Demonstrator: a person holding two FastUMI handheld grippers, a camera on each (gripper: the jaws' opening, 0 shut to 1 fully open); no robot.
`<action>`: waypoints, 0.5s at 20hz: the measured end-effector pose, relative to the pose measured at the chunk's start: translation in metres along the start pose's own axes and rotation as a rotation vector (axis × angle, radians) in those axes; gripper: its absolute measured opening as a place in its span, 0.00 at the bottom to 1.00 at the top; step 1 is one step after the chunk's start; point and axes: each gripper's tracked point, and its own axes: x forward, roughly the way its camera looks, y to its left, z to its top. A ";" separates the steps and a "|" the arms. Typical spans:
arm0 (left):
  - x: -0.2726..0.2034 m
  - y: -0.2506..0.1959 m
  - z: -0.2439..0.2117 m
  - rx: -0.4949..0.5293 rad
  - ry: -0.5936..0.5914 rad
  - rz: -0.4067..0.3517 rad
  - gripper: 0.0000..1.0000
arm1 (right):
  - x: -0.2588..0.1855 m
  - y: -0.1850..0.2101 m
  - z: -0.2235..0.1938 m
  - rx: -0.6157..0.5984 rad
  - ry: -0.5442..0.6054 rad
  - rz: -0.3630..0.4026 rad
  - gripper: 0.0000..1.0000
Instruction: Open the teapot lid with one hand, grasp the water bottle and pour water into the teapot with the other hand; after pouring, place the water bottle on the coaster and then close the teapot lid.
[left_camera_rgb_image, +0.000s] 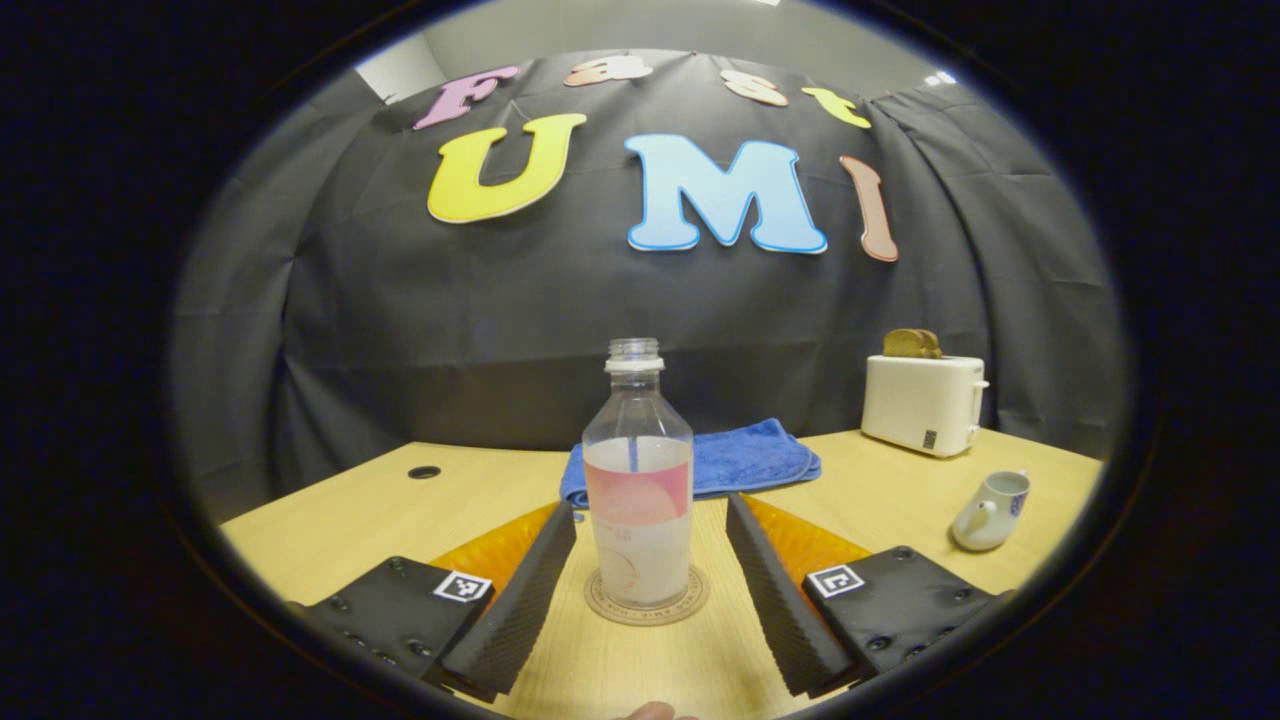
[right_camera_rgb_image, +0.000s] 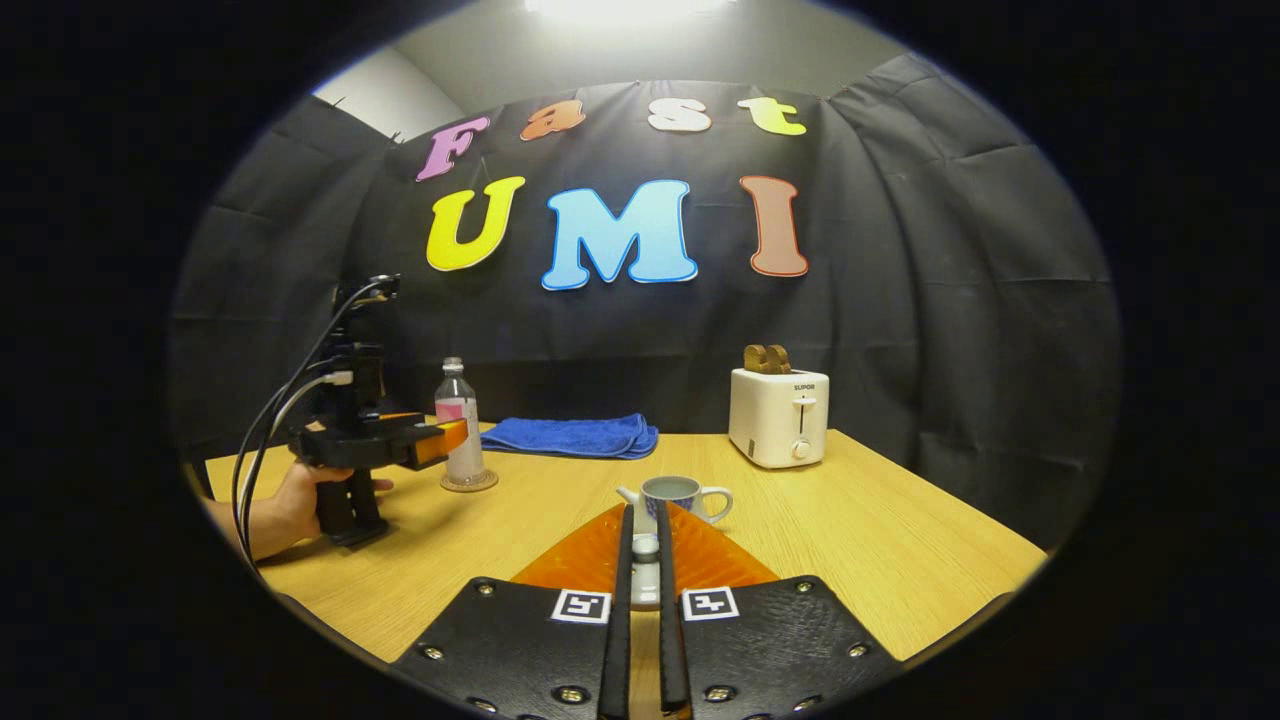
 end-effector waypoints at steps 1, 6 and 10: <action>-0.014 -0.003 0.010 -0.021 -0.021 -0.007 1.00 | 0.011 -0.002 -0.001 0.009 0.003 0.007 0.12; -0.069 -0.017 0.035 -0.002 -0.077 -0.017 1.00 | 0.072 -0.017 0.013 -0.048 -0.038 -0.040 0.12; -0.083 -0.037 0.024 -0.021 -0.061 -0.056 1.00 | 0.114 -0.029 0.010 -0.006 -0.025 -0.052 0.12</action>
